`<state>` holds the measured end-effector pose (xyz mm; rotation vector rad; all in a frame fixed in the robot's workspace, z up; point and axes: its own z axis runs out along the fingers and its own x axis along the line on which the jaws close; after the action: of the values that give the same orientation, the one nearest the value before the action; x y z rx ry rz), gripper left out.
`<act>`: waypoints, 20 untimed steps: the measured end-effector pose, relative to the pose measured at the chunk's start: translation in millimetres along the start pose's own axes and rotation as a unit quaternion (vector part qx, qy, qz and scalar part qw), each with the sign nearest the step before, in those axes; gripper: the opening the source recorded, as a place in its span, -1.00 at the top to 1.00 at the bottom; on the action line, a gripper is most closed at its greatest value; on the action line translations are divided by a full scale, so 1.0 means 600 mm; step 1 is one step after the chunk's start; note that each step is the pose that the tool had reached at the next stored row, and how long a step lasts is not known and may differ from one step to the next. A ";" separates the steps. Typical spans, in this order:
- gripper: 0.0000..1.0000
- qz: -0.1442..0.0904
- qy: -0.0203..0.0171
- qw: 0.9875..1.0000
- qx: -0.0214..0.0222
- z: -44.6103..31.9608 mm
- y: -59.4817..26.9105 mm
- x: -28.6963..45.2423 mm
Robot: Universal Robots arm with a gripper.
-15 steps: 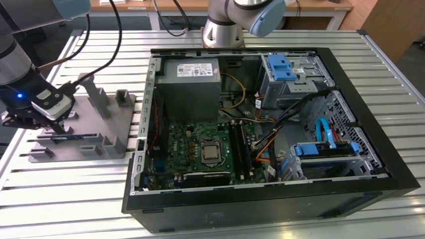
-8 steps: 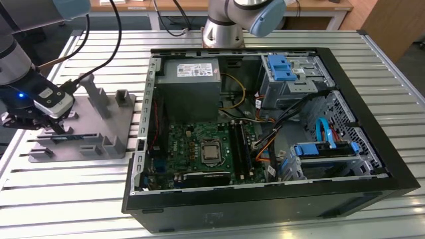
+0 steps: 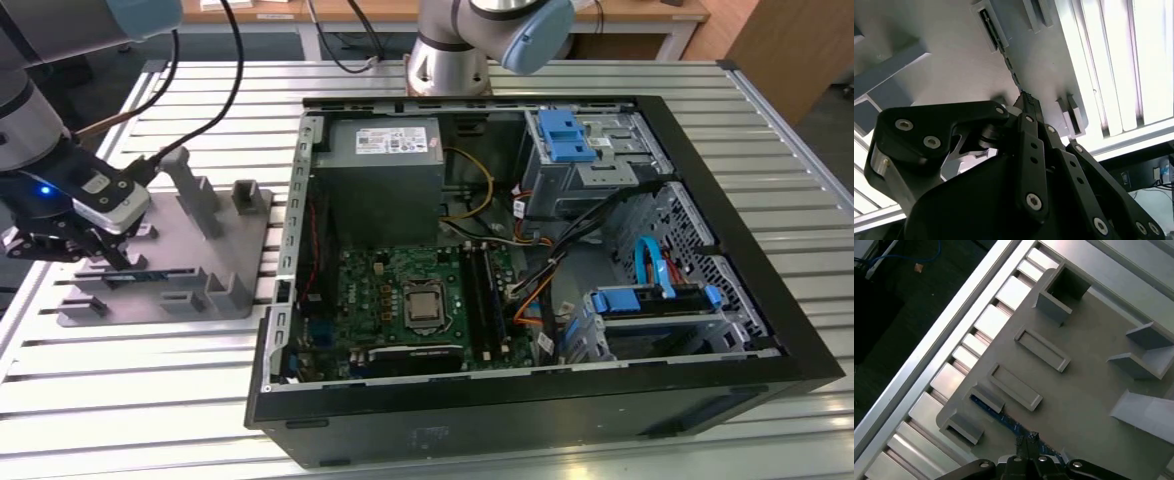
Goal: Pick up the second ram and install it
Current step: 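Pick up the second ram and move it above second insertion slot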
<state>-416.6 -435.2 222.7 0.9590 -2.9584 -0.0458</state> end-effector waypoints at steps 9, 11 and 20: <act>0.80 -0.031 0.001 1.000 0.001 0.000 0.000 0.000; 0.80 -0.038 0.001 0.999 0.001 0.000 0.000 0.000; 0.80 -0.066 0.003 0.998 0.001 0.000 0.000 0.000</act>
<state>-416.6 -435.2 222.7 1.1519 -2.8868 -0.0424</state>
